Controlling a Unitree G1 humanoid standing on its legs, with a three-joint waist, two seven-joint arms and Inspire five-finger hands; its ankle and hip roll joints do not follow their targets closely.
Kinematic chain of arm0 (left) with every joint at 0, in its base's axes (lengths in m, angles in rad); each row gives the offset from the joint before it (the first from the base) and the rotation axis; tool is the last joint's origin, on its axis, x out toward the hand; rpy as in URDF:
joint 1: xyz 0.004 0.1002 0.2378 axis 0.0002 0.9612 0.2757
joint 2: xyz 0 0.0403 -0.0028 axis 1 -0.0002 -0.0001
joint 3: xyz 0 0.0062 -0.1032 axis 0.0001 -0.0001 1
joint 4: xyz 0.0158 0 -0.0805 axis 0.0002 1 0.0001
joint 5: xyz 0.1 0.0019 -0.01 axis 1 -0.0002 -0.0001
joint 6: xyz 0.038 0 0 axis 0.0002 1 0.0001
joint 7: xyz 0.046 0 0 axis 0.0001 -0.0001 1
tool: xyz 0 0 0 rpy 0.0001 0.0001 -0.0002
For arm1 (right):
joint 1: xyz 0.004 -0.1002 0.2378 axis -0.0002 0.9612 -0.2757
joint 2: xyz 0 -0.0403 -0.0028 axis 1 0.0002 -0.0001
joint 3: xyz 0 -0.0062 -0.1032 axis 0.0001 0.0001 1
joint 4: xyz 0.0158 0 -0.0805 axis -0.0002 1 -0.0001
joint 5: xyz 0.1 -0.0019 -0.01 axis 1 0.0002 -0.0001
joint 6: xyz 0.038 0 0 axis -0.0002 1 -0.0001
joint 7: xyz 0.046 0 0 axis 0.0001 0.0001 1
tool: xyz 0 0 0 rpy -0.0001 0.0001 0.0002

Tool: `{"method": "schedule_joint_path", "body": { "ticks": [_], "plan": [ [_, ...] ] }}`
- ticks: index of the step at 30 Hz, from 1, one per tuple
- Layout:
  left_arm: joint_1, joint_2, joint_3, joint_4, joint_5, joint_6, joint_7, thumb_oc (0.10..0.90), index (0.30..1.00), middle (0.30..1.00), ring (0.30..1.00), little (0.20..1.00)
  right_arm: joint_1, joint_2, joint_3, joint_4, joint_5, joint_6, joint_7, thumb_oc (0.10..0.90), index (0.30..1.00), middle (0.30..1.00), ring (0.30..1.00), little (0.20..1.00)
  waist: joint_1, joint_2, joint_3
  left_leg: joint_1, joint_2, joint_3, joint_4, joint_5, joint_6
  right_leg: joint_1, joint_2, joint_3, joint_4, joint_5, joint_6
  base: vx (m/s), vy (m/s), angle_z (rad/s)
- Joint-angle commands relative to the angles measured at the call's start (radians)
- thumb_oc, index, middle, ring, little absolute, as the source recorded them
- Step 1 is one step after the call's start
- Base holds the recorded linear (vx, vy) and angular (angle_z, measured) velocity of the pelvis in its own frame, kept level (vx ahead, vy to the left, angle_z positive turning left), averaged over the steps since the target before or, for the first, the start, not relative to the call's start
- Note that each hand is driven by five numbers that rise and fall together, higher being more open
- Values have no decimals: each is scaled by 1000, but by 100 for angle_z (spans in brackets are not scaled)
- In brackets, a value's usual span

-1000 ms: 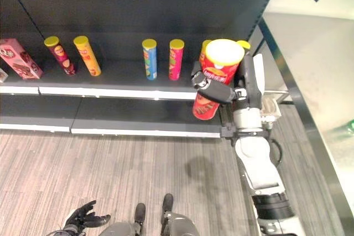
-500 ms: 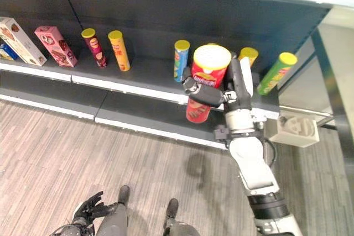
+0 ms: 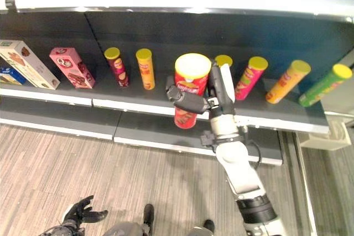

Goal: Put the goods on the table back onto the shelves and tidy them up.

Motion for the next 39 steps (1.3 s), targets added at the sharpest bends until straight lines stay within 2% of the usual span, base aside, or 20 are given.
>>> {"method": "schedule_joint_path", "body": {
  "ticks": [1,2,3,4,5,10,14,15,20,25,27,32,34,39],
  "plan": [
    [44,4,-10,-18,-9,-31,8,800,900,900,900,900,-151,-31,-62,-76,6,-95,-30,400,300,300,300,300,-28,-17,-27,-10,67,2,4,-102,-45,-34,37,38,-56,56,6,27,-62,0],
    [43,4,-10,-18,-9,-31,8,800,900,900,900,900,-152,-31,-61,-74,7,-96,-31,400,300,300,300,300,-28,-15,-27,-10,69,2,4,-103,-46,-30,39,37,-63,59,6,164,-192,18],
    [46,2,-18,-45,-13,-33,5,800,900,900,900,900,-151,-36,-42,-67,5,-92,-26,400,300,300,300,300,-23,-45,-29,-9,60,-33,5,-103,-54,15,56,95,-171,85,19,147,-160,26],
    [46,1,-18,-45,-13,-33,5,800,900,900,900,900,-151,-36,-41,-67,5,-92,-27,400,300,300,300,300,-24,-45,-29,-9,60,-35,5,-103,-54,17,56,93,-173,86,19,279,-312,82],
    [59,-19,-24,-54,-26,-36,6,800,900,900,900,900,-141,-39,-34,-59,-5,-86,-26,400,300,300,300,300,-19,-44,-49,-16,87,-49,4,-95,-71,41,63,55,-183,77,10,139,-157,62],
    [71,-17,-43,-84,-45,-36,3,800,900,900,900,900,-169,-27,-9,-27,-14,-79,-39,400,300,300,300,300,-7,-31,-37,-40,105,-94,4,-79,-86,54,71,13,-174,58,1,70,-119,28],
    [75,-7,-70,-110,-76,-42,13,800,900,900,900,900,-276,-20,11,38,-62,-72,-112,400,300,300,300,300,35,1,0,-91,112,-144,4,-58,-98,39,67,-39,-146,35,-4,-16,-76,47],
    [76,-3,-81,-113,-83,-43,16,800,900,900,900,900,-325,-27,2,67,-97,-69,-157,400,300,300,300,300,52,17,15,-114,111,-162,4,-50,-100,28,61,-58,-137,29,-4,-54,-37,44],
    [83,5,-116,-138,-93,-45,19,800,900,900,900,900,-426,-53,-51,152,-186,-47,-286,400,300,300,300,300,93,58,44,-175,97,-202,4,-28,-103,0,46,-97,-126,22,0,-58,-6,37],
    [57,5,-163,-152,-105,-59,35,800,900,900,900,900,-544,-127,-124,261,-292,2,-451,400,300,300,300,300,122,99,76,-245,77,-231,4,-11,-103,-41,29,-122,-126,28,7,-61,17,28],
    [50,6,-173,-162,-103,-62,38,800,900,900,900,900,-570,-156,-133,295,-314,15,-491,400,300,300,300,300,126,108,87,-260,73,-235,4,-7,-103,-52,25,-122,-125,29,9,-65,20,12],
    [23,12,-203,-187,-116,-76,54,800,900,900,900,900,-664,-218,-157,403,-297,26,-595,400,300,300,300,300,142,130,108,-308,60,-248,4,4,-107,-85,16,-127,-124,32,13,-56,-4,6],
    [20,12,-208,-190,-119,-77,55,800,900,900,900,900,-683,-223,-153,424,-278,21,-603,400,300,300,300,300,144,134,109,-316,58,-252,4,6,-108,-92,14,-130,-122,32,14,-23,-1,9],
    [7,15,-233,-217,-141,-90,59,800,900,900,900,900,-760,-286,-136,500,-244,18,-651,400,300,300,300,300,161,164,122,-358,48,-263,4,16,-112,-127,5,-136,-121,35,22,-12,0,3]
  ]
}}
